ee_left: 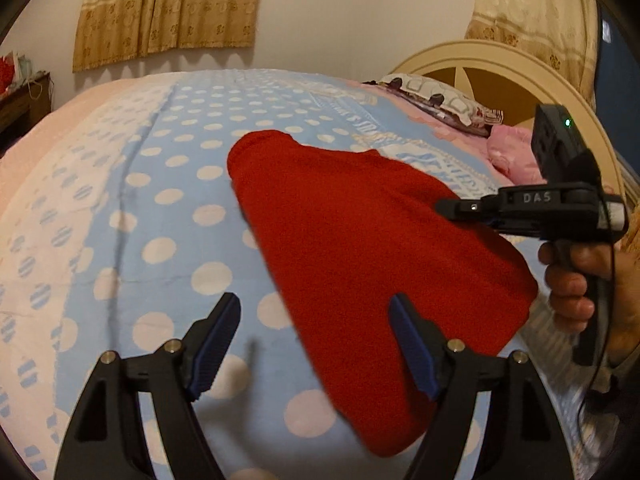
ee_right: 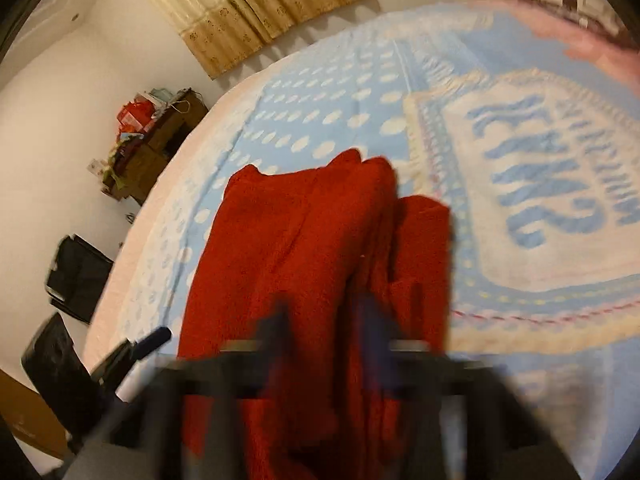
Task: Fold small clothes
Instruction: 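Lower the folded edge and open both grippers, then withdraw both grippers above the folded sweater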
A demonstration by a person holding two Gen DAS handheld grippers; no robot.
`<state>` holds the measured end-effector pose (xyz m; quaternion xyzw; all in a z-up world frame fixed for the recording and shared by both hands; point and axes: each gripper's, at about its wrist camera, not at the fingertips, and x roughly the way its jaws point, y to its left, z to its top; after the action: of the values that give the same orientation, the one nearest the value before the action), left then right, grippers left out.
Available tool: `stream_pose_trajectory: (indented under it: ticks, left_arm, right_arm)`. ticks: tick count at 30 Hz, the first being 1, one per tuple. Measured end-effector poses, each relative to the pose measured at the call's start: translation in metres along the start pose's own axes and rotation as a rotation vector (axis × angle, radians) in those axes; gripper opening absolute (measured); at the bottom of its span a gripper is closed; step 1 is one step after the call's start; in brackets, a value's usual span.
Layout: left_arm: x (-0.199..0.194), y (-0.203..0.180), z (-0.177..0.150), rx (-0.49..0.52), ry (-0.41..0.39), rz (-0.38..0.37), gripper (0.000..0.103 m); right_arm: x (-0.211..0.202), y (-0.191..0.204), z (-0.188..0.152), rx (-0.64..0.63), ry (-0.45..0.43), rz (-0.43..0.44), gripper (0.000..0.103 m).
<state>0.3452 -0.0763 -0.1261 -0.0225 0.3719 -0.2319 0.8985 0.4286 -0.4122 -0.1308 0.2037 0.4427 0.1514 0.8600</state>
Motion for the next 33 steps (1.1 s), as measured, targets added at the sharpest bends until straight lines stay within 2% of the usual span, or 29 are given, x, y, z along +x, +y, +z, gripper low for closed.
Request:
stream_pose_trajectory:
  ticks: [2,5,9,11,13,15,16,17,21,25,27,28,29,31,33]
  left_arm:
    - [0.0,0.002,-0.001,-0.008,0.003,-0.013,0.079]
    - [-0.002,0.001,-0.005,-0.009,-0.006,-0.037,0.089]
    - [0.003,-0.007,-0.01,0.017,-0.008,-0.04,0.093]
    - [0.004,-0.011,-0.01,0.023,-0.011,-0.028,0.094]
    - [0.003,-0.013,-0.009,0.032,-0.011,-0.022,0.094]
    - [0.003,-0.014,-0.008,0.046,-0.014,-0.009,0.094]
    - [0.003,-0.014,-0.008,0.049,-0.014,-0.004,0.094]
    - [0.003,-0.014,-0.008,0.048,-0.013,-0.004,0.094]
    - [0.005,-0.011,-0.009,0.03,-0.012,-0.002,0.098]
    - [0.007,-0.009,-0.01,0.022,-0.007,-0.006,0.1]
    - [0.009,-0.007,-0.01,0.011,0.001,-0.012,0.102]
    - [0.01,-0.005,-0.01,0.004,0.007,-0.017,0.103]
    - [0.011,-0.003,-0.009,-0.006,0.015,-0.026,0.103]
    - [0.014,-0.002,-0.009,-0.017,0.029,-0.043,0.103]
    - [0.017,-0.003,-0.011,-0.018,0.044,-0.056,0.103]
  right_arm:
    - [-0.009,-0.002,-0.005,0.022,-0.045,-0.007,0.012]
    - [-0.031,-0.006,-0.017,0.019,-0.116,-0.045,0.012]
    - [-0.024,-0.029,-0.029,0.058,-0.077,-0.091,0.012]
    - [-0.018,-0.039,-0.029,0.085,-0.062,-0.066,0.012]
    - [-0.019,-0.031,-0.025,0.046,-0.065,-0.059,0.014]
    - [-0.026,-0.02,-0.022,-0.002,-0.083,-0.107,0.028]
    - [-0.031,-0.015,-0.02,-0.02,-0.094,-0.149,0.056]
    - [-0.036,-0.011,-0.019,-0.031,-0.11,-0.168,0.077]
    - [-0.055,0.021,-0.021,-0.136,-0.192,-0.185,0.077]
    - [-0.061,0.055,-0.034,-0.235,-0.199,-0.044,0.077]
    - [-0.051,0.067,-0.046,-0.279,-0.142,0.006,0.074]
    - [-0.046,0.068,-0.05,-0.288,-0.12,-0.001,0.066]
    - [-0.037,0.066,-0.055,-0.297,-0.091,-0.035,0.063]
    - [-0.018,0.052,-0.066,-0.286,-0.015,-0.11,0.063]
    - [-0.017,0.042,-0.074,-0.287,-0.032,-0.109,0.062]
